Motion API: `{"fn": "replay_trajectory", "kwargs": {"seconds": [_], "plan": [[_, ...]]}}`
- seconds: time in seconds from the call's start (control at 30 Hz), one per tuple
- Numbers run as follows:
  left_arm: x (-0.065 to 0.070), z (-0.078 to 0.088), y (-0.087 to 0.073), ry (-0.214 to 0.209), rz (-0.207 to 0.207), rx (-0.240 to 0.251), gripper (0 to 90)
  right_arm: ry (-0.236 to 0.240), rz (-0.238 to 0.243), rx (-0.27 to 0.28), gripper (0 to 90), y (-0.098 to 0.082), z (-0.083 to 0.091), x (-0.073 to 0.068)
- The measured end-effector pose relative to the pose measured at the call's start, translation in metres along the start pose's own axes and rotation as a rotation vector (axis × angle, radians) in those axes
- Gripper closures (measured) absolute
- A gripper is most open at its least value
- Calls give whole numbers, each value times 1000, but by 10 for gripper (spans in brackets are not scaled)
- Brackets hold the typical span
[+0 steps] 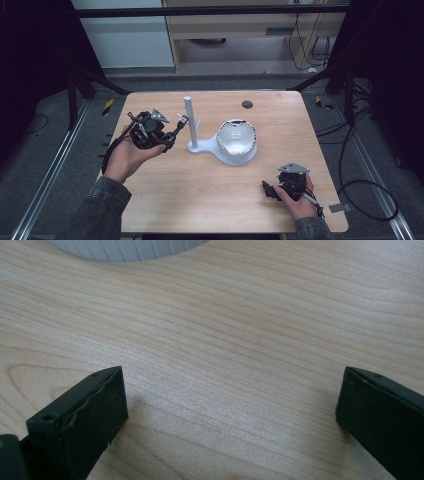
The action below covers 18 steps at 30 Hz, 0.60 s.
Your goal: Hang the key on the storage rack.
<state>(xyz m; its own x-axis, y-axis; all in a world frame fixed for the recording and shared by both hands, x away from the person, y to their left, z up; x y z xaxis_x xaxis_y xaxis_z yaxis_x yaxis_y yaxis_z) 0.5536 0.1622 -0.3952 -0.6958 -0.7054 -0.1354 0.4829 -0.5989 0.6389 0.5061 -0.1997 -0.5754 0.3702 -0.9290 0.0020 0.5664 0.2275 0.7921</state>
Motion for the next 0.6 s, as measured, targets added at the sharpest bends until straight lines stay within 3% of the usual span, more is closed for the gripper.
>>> {"fn": "replay_trajectory", "kwargs": {"seconds": [0.33,0.6], "plan": [[-4,-17,-4,-4,31,47,490,3,2,1,5,0,0,0],[1,-38,-9,-12,34,86,490,2,3,0,5,0,0,0]]}}
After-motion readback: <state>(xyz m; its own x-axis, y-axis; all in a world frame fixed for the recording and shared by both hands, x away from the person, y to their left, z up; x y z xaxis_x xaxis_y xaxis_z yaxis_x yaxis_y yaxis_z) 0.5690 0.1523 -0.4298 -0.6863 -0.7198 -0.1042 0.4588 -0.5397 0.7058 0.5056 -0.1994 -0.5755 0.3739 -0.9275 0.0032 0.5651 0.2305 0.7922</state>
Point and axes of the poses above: each handheld gripper's, and its own axes: z roughly backward along the jaws, y roughly out of its top, x roughly to its right, the point moved 9 cm from there along -z, roughly forward along the jaws, and after that the axes turned 6 degrees about x, right-handed, at the moved point
